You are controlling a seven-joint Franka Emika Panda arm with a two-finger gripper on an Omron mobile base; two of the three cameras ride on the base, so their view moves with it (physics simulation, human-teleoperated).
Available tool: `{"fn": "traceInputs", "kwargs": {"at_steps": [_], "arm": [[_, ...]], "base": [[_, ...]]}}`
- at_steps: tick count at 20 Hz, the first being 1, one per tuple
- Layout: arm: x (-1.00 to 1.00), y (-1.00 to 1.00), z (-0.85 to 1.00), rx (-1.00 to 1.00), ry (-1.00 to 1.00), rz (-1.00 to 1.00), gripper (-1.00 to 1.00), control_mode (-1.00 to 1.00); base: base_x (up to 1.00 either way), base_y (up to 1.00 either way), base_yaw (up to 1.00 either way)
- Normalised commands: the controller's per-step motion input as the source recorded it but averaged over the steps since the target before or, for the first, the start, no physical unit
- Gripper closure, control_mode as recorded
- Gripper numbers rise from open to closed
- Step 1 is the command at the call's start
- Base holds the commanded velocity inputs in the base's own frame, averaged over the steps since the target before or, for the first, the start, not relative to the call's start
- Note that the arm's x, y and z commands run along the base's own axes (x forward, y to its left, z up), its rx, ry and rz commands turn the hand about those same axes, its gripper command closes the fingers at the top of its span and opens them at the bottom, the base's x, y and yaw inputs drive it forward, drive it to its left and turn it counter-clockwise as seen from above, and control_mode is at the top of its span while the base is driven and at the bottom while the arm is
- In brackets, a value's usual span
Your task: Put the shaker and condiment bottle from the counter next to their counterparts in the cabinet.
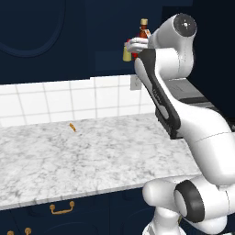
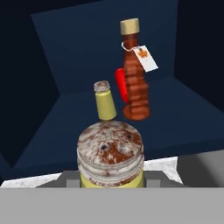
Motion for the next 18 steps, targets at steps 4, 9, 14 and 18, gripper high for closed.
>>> {"fn": "traceInputs", "kwargs": {"at_steps": [4, 9, 14, 18], "arm": [[0.45, 0.09, -0.15, 0.00, 0.00, 0.06, 1.00, -1.00], [0.41, 0.03, -0.06, -0.01, 0.00, 0.06, 1.00, -1.00], [0.35, 0.13, -0.16, -0.07, 0.00, 0.04, 1.00, -1.00], [0.35, 0.11, -0.10, -0.06, 0.00, 0.03, 1.00, -1.00]], "base": [[0.00, 0.00, 0.00], [0.00, 0.00, 0.00], [0.00, 0.00, 0.00], [0.00, 0.00, 0.00]]}}
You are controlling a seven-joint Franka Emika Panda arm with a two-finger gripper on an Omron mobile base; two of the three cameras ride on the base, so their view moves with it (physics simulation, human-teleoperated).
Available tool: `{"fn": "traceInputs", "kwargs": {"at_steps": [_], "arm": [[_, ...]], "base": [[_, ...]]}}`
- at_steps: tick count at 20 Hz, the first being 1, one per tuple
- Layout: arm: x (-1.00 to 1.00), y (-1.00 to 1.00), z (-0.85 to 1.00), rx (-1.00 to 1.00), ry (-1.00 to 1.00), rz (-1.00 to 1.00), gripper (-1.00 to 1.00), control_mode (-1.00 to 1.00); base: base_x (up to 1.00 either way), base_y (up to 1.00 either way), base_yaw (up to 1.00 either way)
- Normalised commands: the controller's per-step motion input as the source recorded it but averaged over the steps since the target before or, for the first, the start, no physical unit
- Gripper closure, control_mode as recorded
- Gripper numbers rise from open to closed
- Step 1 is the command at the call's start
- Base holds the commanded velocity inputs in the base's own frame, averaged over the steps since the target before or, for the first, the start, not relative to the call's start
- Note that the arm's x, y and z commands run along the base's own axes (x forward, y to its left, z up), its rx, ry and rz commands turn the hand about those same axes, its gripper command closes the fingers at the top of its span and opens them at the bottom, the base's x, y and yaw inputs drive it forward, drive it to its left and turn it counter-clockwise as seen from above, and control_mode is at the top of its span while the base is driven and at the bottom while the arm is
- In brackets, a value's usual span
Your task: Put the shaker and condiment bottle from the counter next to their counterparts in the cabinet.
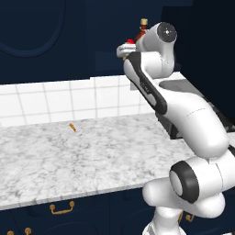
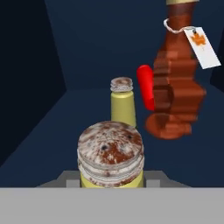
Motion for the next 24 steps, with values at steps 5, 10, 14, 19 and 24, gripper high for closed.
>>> {"fn": "traceInputs", "kwargs": {"at_steps": [5, 10, 14, 19, 24], "arm": [[0.42, 0.02, -0.15, -0.03, 0.01, 0.05, 1.00, -1.00], [0.46, 0.00, -0.30, -0.03, 0.03, 0.05, 1.00, -1.00], [0.42, 0.00, -0.18, -0.03, 0.00, 0.03, 1.00, -1.00], [0.38, 0.04, -0.17, -0.03, 0.00, 0.01, 1.00, -1.00], [0.28, 0.14, -0.39, -0.07, 0.00, 0.00, -1.00, -1.00]], "base": [[0.00, 0.00, 0.00], [0.00, 0.00, 0.00], [0.00, 0.00, 0.00], [0.00, 0.00, 0.00], [0.00, 0.00, 0.00]]}}
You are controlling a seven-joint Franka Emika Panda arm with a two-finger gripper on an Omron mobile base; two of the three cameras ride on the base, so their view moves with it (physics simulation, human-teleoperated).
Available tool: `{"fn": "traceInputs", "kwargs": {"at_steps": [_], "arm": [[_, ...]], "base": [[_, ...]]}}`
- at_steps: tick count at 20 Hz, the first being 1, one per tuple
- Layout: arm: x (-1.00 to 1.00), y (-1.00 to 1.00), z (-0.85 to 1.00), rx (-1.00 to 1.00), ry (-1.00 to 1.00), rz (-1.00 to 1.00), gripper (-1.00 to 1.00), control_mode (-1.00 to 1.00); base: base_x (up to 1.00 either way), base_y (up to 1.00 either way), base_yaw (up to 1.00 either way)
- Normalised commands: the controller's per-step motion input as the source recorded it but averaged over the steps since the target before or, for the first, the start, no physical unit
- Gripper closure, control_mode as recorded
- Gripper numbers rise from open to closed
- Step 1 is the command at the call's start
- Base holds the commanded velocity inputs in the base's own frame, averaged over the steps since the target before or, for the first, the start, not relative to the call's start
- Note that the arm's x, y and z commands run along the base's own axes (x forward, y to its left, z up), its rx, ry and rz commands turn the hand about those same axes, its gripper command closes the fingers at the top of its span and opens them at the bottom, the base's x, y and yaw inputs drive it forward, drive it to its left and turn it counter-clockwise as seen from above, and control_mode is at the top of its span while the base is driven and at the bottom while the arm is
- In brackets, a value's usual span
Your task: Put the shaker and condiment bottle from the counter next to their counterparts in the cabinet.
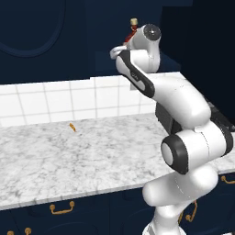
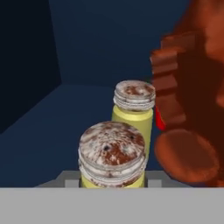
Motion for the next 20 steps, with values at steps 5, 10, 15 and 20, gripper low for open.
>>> {"fn": "traceInputs", "kwargs": {"at_steps": [5, 10, 15, 20], "arm": [[-0.01, 0.02, -0.22, -0.02, 0.00, 0.00, -1.00, -1.00], [-0.70, -0.09, 0.00, 0.06, 0.00, 0.00, -1.00, -1.00], [-1.00, -0.11, 0.05, 0.13, 0.00, 0.00, -1.00, -1.00], [-1.00, 0.00, 0.14, 0.08, 0.00, 0.00, -1.00, -1.00]], "base": [[0.00, 0.00, 0.00], [0.00, 0.00, 0.00], [0.00, 0.00, 0.00], [0.00, 0.00, 0.00]]}}
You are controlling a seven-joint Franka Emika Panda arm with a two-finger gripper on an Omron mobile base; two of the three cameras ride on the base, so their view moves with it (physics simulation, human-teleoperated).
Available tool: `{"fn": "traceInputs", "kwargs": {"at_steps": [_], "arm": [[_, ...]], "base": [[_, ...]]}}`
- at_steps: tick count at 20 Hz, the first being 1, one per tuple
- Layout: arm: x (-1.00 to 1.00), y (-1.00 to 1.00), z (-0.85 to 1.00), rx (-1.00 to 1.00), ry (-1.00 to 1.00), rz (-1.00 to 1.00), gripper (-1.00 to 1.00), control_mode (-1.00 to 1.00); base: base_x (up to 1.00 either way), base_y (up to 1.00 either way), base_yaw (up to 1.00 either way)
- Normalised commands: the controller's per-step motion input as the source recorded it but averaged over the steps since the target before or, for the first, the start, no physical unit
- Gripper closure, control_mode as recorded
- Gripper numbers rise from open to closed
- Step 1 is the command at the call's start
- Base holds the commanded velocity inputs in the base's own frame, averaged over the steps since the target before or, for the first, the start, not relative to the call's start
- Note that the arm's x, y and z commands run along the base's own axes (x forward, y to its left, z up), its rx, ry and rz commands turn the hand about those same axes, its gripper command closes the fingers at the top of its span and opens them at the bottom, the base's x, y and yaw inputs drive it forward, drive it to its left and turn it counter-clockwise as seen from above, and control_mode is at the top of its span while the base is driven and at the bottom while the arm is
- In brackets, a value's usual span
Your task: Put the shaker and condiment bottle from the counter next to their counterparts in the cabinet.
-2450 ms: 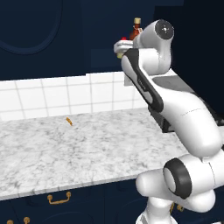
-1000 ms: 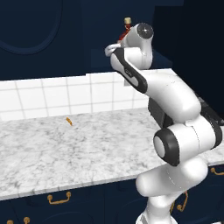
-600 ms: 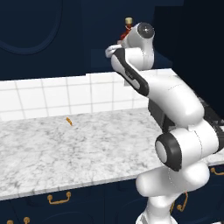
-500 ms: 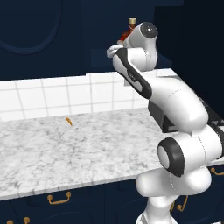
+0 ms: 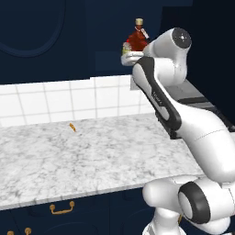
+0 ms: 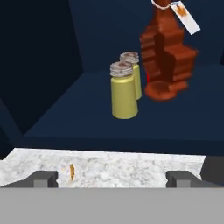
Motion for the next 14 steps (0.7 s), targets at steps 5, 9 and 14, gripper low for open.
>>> {"fn": "traceInputs", "kwargs": {"at_steps": [5, 9, 14], "arm": [[-1.00, 0.00, 0.14, 0.07, 0.00, 0.00, -1.00, -1.00], [-1.00, 0.00, 0.05, 0.05, -0.02, 0.00, -1.00, -1.00], [-1.00, 0.06, 0.00, 0.00, -0.09, -0.06, -1.00, -1.00]], "base": [[0.00, 0.00, 0.00], [0.00, 0.00, 0.00], [0.00, 0.00, 0.00]]}}
